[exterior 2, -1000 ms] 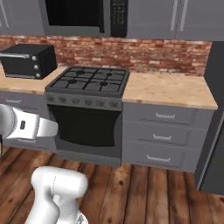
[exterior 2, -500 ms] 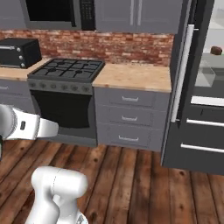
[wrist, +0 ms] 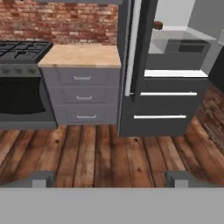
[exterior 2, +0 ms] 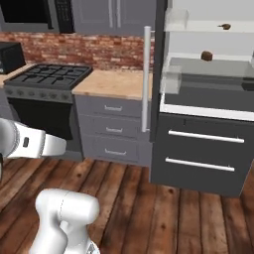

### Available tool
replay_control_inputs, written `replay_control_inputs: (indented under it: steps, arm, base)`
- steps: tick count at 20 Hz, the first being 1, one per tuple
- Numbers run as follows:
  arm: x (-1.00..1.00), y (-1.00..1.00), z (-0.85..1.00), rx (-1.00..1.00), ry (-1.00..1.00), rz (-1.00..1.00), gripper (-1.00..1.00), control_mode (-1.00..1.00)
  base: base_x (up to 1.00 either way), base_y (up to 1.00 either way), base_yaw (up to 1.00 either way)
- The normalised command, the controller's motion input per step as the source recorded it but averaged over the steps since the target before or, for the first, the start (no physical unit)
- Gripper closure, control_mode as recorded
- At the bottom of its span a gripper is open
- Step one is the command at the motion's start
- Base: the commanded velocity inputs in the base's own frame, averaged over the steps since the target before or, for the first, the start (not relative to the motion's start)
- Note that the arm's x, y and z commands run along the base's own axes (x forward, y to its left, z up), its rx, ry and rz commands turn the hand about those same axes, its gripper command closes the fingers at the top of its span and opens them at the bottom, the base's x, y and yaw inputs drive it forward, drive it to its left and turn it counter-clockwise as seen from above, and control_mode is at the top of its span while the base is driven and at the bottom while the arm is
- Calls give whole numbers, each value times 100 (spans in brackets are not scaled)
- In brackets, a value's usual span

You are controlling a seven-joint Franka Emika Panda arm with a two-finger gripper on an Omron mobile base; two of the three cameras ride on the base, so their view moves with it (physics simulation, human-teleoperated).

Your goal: Pick up the mango and banana from the fridge and place one fruit on each plate on the dining counter.

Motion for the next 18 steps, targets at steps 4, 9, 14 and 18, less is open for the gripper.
replay_control_inputs:
  steps: [4,9,14,18]
  arm:
    - [0,0,0,0,0,0,-100,100]
    - [0,0,0,0,0,0,-100,100]
    - [0,0,0,0,0,0,-100,100]
    - [0,0,0,0,0,0,-100,100]
  base:
    - [38,-100,17]
    - [37,-100,18]
    - [57,-100,12]
    - [68,-88,1]
